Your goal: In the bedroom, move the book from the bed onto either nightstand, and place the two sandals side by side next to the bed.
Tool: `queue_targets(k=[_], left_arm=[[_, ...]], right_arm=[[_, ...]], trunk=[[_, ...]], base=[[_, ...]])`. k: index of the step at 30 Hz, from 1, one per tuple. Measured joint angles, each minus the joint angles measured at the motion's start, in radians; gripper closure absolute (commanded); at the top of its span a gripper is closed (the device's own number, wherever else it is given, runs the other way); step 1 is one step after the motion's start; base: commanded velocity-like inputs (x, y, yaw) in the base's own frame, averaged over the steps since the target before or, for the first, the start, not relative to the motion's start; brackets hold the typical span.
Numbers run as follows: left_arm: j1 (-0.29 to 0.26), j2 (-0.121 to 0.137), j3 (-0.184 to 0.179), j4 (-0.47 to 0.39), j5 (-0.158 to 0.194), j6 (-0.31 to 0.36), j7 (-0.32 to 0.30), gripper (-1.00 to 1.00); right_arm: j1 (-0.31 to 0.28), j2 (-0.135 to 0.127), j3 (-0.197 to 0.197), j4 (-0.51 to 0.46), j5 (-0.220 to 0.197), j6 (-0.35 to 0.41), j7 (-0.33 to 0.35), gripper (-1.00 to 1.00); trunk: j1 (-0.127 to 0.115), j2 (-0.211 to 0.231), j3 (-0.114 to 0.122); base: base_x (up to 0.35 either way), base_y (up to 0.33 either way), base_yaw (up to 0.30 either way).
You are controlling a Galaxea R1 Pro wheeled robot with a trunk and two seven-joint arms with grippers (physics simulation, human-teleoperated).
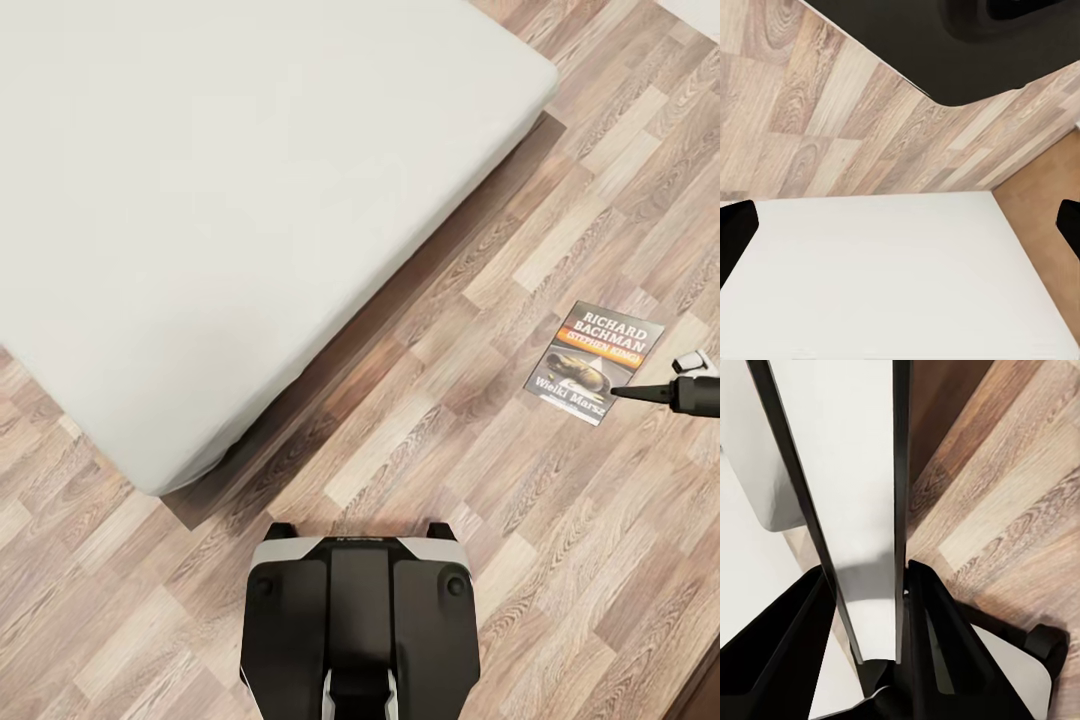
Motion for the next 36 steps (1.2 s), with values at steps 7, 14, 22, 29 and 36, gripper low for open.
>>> queue_targets(k=[7,14,22,29,36], left_arm=[[0.0,0.019,0.003,-0.002,0.001,0.023,-0.003,-1.0],[-0.001,0.088,0.005,-0.003,0.005,0.058,-0.007,-1.0],[-0.004,0.222,0.008,-0.003,0.01,0.088,-0.008,-1.0],[-0.004,0.311,0.023,0.0,0.012,0.093,0.0,-1.0],[-0.002,0.335,0.03,0.002,0.013,0.094,0.063,-1.0]], right_arm=[[0.002,0.003,0.0,-0.001,0.0,0.0,0.0,1.0],[0.002,0.005,0.0,-0.001,0.0,0.0,0.0,1.0],[0.002,0.007,0.001,-0.002,0.001,0.0,0.0,1.0],[0.002,0.009,0.001,-0.001,0.0,0.0,0.0,1.0],[0.027,0.008,0.001,0.0,0.0,-0.001,0.0,1.0]], trunk=[[0.0,0.0,0.007],[0.0,0.0,0.014],[0.0,0.0,0.021],[0.0,0.0,0.027],[0.0,0.0,0.033]], base=[[0.0,0.0,0.0],[0.0,0.0,0.0],[0.0,0.0,0.0],[0.0,0.0,0.0],[0.0,0.0,0.0]])
